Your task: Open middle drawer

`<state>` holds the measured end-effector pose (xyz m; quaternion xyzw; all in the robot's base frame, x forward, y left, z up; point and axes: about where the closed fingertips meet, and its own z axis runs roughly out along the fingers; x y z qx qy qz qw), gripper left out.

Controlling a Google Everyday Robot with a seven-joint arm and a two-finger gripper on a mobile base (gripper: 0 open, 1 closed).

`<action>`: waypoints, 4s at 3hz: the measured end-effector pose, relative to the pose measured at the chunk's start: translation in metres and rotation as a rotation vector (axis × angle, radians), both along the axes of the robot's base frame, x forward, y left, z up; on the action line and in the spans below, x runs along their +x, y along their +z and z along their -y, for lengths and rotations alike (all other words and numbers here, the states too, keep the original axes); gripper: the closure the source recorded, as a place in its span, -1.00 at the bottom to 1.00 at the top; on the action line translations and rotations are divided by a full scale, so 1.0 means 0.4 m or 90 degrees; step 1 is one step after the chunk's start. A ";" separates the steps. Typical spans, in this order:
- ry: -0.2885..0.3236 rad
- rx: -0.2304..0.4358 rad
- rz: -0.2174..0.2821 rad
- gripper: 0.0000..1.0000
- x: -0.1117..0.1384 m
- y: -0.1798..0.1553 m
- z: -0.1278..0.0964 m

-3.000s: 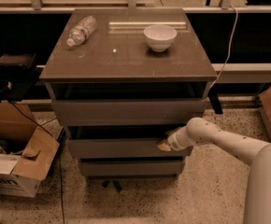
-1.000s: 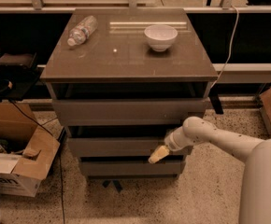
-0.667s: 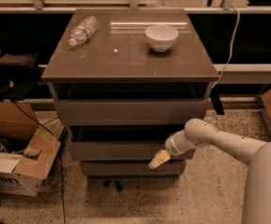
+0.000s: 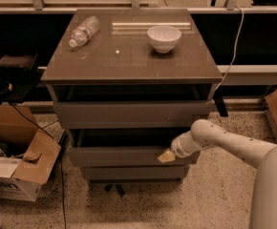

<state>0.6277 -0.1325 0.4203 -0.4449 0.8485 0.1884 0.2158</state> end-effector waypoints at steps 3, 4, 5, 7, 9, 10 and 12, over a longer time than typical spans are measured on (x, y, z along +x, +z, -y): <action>0.000 0.000 0.000 -1.00 0.000 0.024 0.000; 0.022 0.007 -0.075 -1.00 -0.102 -0.012 -0.020; 0.024 0.007 -0.081 -1.00 -0.110 -0.007 -0.022; 0.036 0.016 -0.113 -1.00 -0.153 -0.002 -0.023; 0.036 0.016 -0.113 -1.00 -0.153 0.003 -0.023; 0.036 0.015 -0.113 -1.00 -0.153 0.003 -0.023; 0.050 0.004 -0.134 -1.00 -0.178 0.000 -0.021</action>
Offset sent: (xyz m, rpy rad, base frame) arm 0.0000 0.0000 0.0063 0.0000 0.0000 0.0000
